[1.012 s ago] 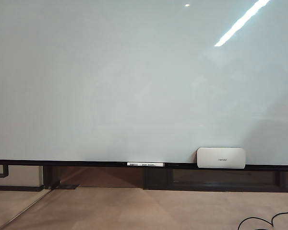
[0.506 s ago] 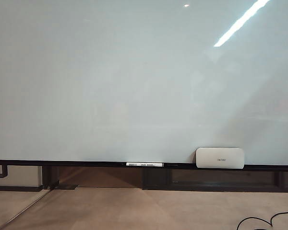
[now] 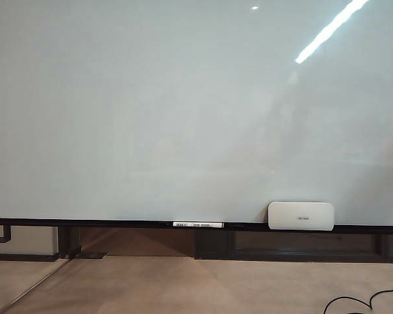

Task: Reach to the right to find the marker pen, pick it up, and write the number 18 on the whiteboard.

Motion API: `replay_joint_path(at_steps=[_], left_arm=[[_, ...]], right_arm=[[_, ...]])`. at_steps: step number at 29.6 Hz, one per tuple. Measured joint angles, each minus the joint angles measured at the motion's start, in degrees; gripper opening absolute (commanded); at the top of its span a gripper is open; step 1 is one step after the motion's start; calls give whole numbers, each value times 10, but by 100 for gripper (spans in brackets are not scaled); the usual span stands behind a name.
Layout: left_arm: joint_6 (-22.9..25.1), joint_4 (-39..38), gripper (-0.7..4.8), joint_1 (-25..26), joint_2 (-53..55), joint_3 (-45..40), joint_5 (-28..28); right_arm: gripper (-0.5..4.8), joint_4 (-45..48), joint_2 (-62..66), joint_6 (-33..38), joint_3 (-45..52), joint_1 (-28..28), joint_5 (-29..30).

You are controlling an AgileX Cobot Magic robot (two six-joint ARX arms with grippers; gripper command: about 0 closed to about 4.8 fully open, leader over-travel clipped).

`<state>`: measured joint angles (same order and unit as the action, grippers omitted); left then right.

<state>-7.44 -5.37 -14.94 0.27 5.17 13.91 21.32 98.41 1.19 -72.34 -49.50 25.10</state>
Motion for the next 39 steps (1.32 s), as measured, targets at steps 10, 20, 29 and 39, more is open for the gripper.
replay_joint_path(at_steps=[10,20,29,39], left_arm=[[-59,71,-5,-1,0,13,137],[-84,82,-5,-1,0,57,188],[-85,50,-5,-1,-1,102,185],[-5,-10,-5,1,0,151,63]], right_arm=[[-2,-32,-193,16,192,129,20],[-2,-47,-236,18,209,329,46],[-2,24,-197,22,204,537,-22],[-2,29,-132,36,134,648,-32]])
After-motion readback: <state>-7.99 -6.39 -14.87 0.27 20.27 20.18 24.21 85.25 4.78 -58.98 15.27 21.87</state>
